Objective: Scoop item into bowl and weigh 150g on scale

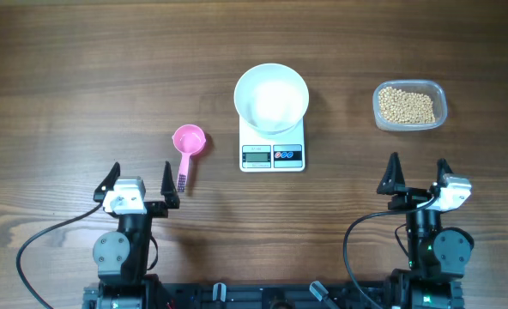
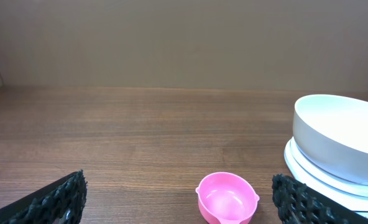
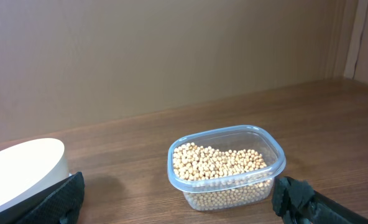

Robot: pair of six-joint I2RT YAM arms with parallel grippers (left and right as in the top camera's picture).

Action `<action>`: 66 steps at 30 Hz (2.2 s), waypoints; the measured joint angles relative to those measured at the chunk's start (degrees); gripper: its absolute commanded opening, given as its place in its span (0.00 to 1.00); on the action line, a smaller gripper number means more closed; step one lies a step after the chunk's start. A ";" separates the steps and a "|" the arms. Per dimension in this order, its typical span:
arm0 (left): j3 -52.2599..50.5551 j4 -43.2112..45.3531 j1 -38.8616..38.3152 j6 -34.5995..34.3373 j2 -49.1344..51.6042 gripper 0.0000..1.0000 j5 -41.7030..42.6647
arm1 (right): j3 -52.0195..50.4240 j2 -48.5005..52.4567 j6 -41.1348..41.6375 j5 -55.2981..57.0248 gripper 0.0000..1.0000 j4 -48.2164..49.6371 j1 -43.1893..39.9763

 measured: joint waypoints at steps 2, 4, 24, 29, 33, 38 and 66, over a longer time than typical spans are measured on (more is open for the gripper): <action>0.00 0.00 0.00 0.00 0.00 1.00 0.00 | 0.00 0.00 0.00 0.00 1.00 0.00 0.00; 0.00 0.00 0.00 0.02 0.00 1.00 0.00 | 0.00 0.00 0.00 0.00 1.00 0.00 0.00; 0.00 0.00 0.00 0.00 0.00 1.00 0.00 | 0.00 0.00 0.00 0.00 1.00 0.00 0.00; 0.00 0.00 0.00 0.02 0.00 1.00 0.00 | 0.00 0.00 0.00 0.00 1.00 0.00 0.00; 0.00 0.00 0.00 0.02 0.00 1.00 0.00 | 0.00 0.00 0.00 0.00 1.00 0.00 0.00; 0.00 0.00 0.00 0.02 0.00 1.00 0.00 | 0.00 0.00 0.00 0.00 1.00 0.00 0.00; -0.13 8.85 0.00 -15.23 0.00 1.00 22.43 | 0.00 0.00 0.00 0.00 1.00 0.00 0.00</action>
